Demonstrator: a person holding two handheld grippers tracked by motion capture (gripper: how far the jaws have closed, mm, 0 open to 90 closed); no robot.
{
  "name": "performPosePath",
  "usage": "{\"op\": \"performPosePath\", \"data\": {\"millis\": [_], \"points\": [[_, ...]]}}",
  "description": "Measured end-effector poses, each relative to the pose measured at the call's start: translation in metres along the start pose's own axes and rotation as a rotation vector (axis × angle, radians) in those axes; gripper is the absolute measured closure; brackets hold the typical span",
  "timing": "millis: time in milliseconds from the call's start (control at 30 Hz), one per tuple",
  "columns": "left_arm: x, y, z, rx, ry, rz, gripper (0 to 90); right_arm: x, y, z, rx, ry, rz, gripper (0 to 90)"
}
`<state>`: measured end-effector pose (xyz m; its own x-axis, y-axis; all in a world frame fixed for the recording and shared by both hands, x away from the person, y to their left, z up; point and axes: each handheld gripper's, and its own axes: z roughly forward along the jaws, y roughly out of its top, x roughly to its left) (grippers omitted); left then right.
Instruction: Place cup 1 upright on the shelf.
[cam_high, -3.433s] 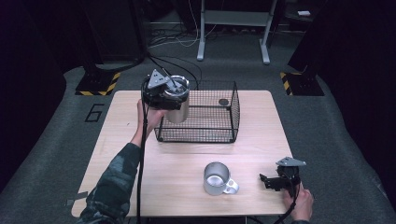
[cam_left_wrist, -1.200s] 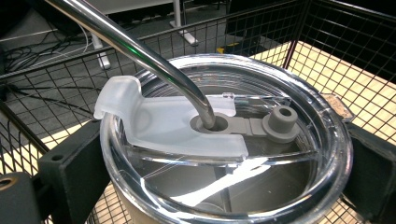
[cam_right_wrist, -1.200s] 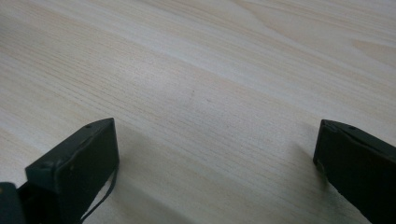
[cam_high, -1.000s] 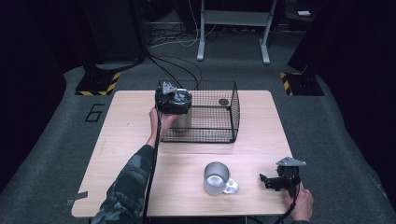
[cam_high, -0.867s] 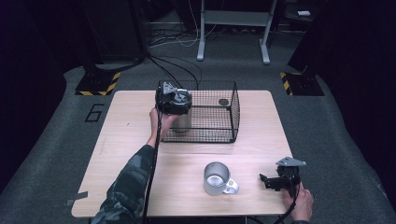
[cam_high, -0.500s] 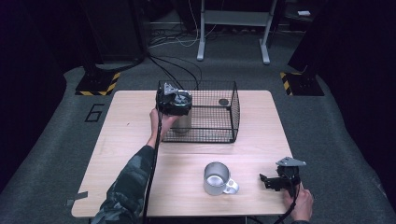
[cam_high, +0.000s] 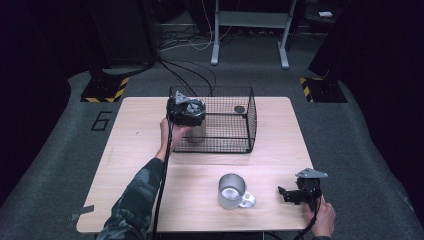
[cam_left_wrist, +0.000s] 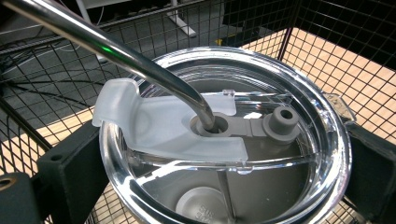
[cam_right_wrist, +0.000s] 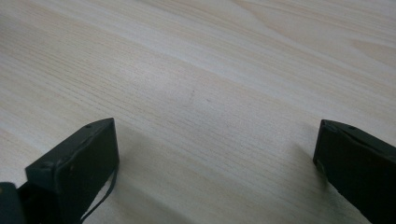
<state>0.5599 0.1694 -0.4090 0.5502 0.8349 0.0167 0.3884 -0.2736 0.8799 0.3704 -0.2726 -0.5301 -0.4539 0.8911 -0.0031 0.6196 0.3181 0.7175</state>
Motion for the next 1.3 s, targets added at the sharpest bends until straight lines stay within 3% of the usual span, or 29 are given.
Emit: {"op": "performPosePath", "data": {"millis": [333, 467, 667, 867, 1067, 1300], "points": [[0.001, 0.001, -0.001, 0.006, 0.011, -0.016, 3.3, 0.0, 0.0, 0.0, 0.0, 0.0, 0.001, 0.0], [-0.002, 0.004, -0.003, 0.005, 0.032, 0.007, 0.1, 0.0, 0.0, 0.0, 0.0, 0.0, 0.0, 0.0], [0.001, 0.009, -0.009, 0.006, 0.006, -0.014, 0.0, 0.0, 0.0, 0.0, -0.001, 0.0, 0.003, 0.0], [-0.001, 0.012, -0.013, 0.032, 0.027, 0.012, 0.0, 0.0, 0.0, 0.0, -0.001, 0.0, 0.004, 0.0], [0.003, 0.018, -0.022, -0.024, 0.052, -0.003, 0.0, 0.0, 0.0, 0.0, -0.001, 0.0, 0.005, 0.0], [0.005, 0.02, -0.041, -0.033, 0.017, -0.002, 0.0, 0.0, 0.0, 0.0, -0.001, 0.0, 0.004, 0.0]]}}
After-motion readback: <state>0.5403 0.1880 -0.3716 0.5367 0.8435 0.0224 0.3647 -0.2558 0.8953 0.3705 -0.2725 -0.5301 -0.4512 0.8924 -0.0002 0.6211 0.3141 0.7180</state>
